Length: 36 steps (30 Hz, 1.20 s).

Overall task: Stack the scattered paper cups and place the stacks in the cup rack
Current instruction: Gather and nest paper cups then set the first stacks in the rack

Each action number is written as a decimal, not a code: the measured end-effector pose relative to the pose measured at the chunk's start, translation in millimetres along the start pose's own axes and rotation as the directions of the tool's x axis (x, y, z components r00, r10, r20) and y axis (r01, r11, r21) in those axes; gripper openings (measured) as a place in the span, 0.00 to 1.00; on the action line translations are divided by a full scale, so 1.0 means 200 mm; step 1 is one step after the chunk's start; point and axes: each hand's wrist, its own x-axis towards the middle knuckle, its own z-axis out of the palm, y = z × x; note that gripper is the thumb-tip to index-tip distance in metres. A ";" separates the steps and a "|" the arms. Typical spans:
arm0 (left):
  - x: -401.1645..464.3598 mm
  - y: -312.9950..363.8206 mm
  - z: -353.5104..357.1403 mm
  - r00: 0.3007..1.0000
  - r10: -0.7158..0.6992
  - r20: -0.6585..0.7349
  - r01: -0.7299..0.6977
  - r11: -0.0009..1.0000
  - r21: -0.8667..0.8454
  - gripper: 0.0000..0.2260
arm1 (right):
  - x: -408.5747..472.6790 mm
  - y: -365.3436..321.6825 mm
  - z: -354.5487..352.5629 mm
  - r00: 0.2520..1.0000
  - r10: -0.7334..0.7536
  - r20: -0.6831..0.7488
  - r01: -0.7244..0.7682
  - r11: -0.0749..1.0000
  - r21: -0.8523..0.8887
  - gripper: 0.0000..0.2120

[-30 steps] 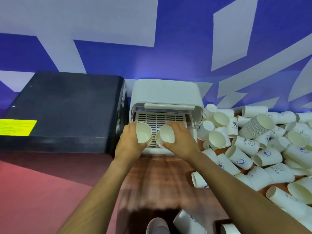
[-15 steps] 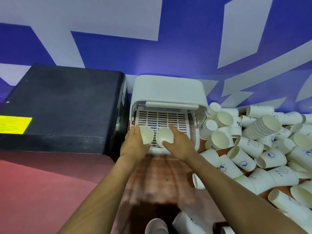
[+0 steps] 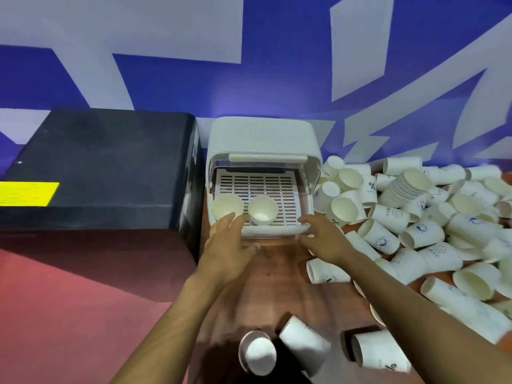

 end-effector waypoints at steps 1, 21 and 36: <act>-0.03 -0.01 0.02 1.000 -0.009 0.011 0.009 1.000 0.010 0.28 | -0.04 0.04 0.00 1.000 0.011 -0.001 -0.011 1.000 0.012 0.22; -0.59 0.07 0.59 0.846 -0.514 0.144 0.413 0.801 0.435 0.42 | -0.72 0.61 -0.08 0.970 -0.095 0.222 0.177 0.905 -0.387 0.27; -0.71 0.12 0.62 0.881 -0.444 -0.162 0.463 0.742 0.484 0.22 | -0.93 0.91 -0.01 0.963 -0.081 0.256 0.227 0.756 -0.614 0.35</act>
